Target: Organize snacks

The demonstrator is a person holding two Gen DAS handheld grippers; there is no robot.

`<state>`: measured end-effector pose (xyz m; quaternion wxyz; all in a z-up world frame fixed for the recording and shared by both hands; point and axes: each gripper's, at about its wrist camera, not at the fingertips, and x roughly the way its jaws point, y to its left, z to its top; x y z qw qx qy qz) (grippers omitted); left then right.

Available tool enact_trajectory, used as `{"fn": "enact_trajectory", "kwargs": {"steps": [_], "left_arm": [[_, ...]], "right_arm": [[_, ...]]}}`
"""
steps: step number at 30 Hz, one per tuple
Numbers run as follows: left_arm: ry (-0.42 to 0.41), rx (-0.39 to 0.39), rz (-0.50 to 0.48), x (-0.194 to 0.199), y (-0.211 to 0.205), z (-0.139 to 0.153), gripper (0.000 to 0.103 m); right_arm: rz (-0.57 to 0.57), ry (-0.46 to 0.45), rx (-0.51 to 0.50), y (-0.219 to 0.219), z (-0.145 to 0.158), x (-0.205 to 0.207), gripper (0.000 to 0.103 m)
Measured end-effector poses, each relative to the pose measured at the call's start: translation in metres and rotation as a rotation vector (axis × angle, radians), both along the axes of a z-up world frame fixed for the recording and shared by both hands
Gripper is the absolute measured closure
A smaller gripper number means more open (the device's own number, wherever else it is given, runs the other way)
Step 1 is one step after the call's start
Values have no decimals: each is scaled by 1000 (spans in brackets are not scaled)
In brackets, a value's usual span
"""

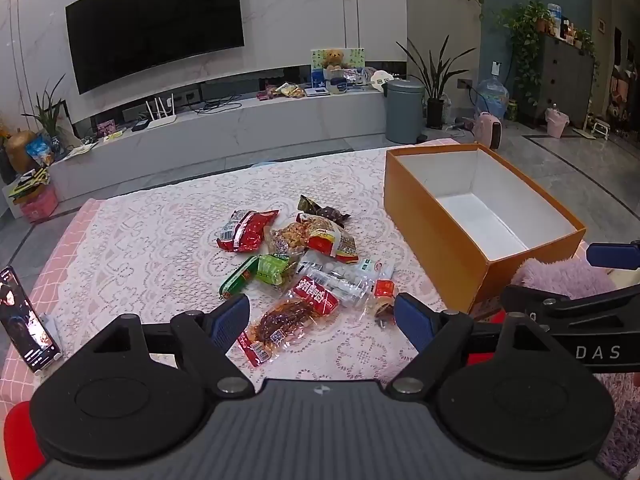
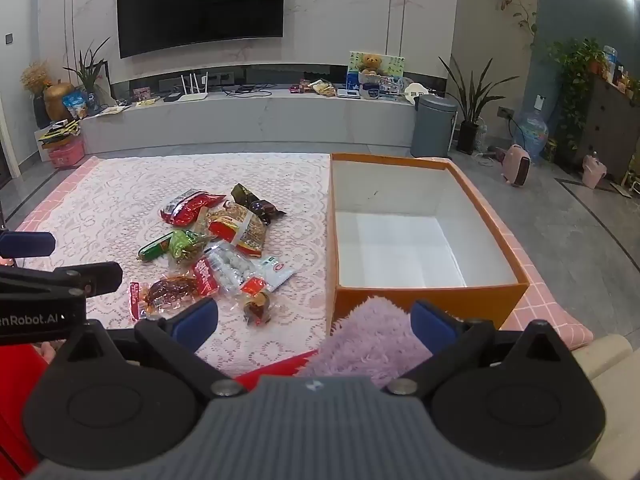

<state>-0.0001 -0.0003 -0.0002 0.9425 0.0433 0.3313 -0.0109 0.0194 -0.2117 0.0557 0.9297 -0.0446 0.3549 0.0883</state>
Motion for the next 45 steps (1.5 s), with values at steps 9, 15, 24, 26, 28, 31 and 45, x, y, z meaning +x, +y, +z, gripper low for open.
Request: {"fn": "enact_trajectory", "kwargs": {"steps": [9, 15, 24, 26, 28, 31, 45], "left_arm": [[1, -10, 1, -1, 1, 1, 7], [8, -9, -1, 0, 0, 0, 7], [13, -16, 4, -4, -11, -9, 7], [16, -24, -1, 1, -2, -9, 7], [18, -28, -1, 2, 0, -9, 7], [19, -28, -1, 2, 0, -9, 7], [28, -27, -2, 1, 1, -11, 7]], "right_arm": [[1, 3, 1, -1, 1, 0, 3], [3, 6, 2, -4, 0, 2, 3], [-20, 22, -12, 1, -1, 5, 3], [-20, 24, -12, 2, -2, 6, 3], [-20, 25, -13, 3, -2, 6, 3], [-21, 23, -14, 2, -1, 6, 3], [-33, 17, -9, -1, -1, 5, 3]]}}
